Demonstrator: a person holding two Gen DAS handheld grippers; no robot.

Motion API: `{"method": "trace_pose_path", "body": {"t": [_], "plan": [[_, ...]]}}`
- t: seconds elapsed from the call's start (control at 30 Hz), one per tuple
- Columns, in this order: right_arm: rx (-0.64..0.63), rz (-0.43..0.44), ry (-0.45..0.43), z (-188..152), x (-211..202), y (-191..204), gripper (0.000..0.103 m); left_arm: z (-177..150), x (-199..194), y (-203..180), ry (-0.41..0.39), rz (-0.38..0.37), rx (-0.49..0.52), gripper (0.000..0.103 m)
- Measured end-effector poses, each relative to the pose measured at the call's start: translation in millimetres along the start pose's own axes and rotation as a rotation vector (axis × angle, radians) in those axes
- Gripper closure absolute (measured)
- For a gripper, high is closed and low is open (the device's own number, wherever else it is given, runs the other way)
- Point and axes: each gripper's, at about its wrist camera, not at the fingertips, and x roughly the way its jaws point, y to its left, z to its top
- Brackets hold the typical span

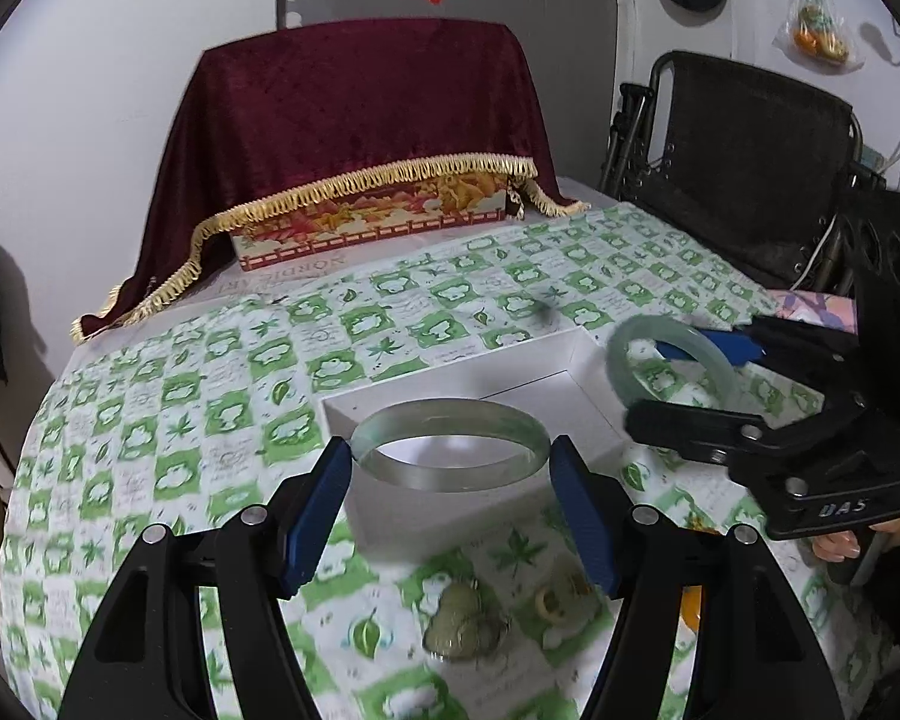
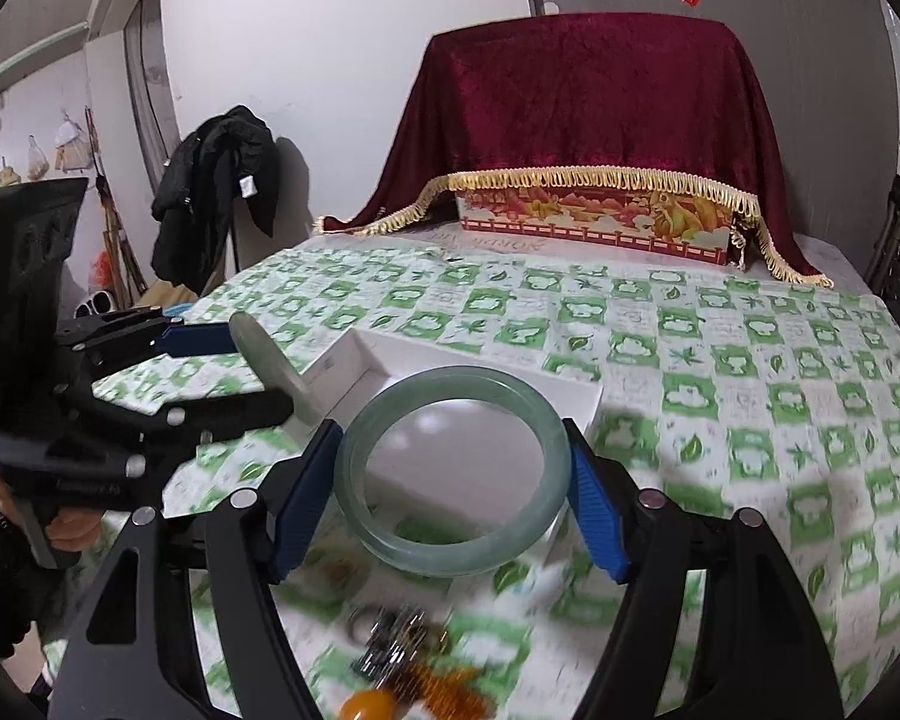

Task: Organize jewelry
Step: 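Carry both held jade bangles into the white vivo box and lower them, then open both tools to release the bangles inside the box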

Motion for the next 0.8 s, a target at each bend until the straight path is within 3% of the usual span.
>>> {"method": "trace_pose_path", "body": {"t": [0.3, 0.4, 0.5, 0.8], "plan": [[0.012, -0.032, 0.067, -1.1, 41.6, -10.5, 0.033, -0.5, 40.9, 8.0, 0.119, -0.03, -0.021, 0.034], [0.031, -0.044, 0.053, -1.5, 44.6, -16.8, 0.034, 2.5, 51.2, 12.3, 0.138, -0.038, -0.048, 0.031], [0.05, -0.047, 0.02, 1.0, 39.6, -23.5, 0.034, 8.1, 55.9, 17.9, 0.135, -0.024, -0.076, 0.02], [0.132, -0.053, -0.048, -3.8, 23.2, -42.7, 0.034, 7.1, 43.5, 49.0, 0.09, 0.017, -0.18, 0.02]]}}
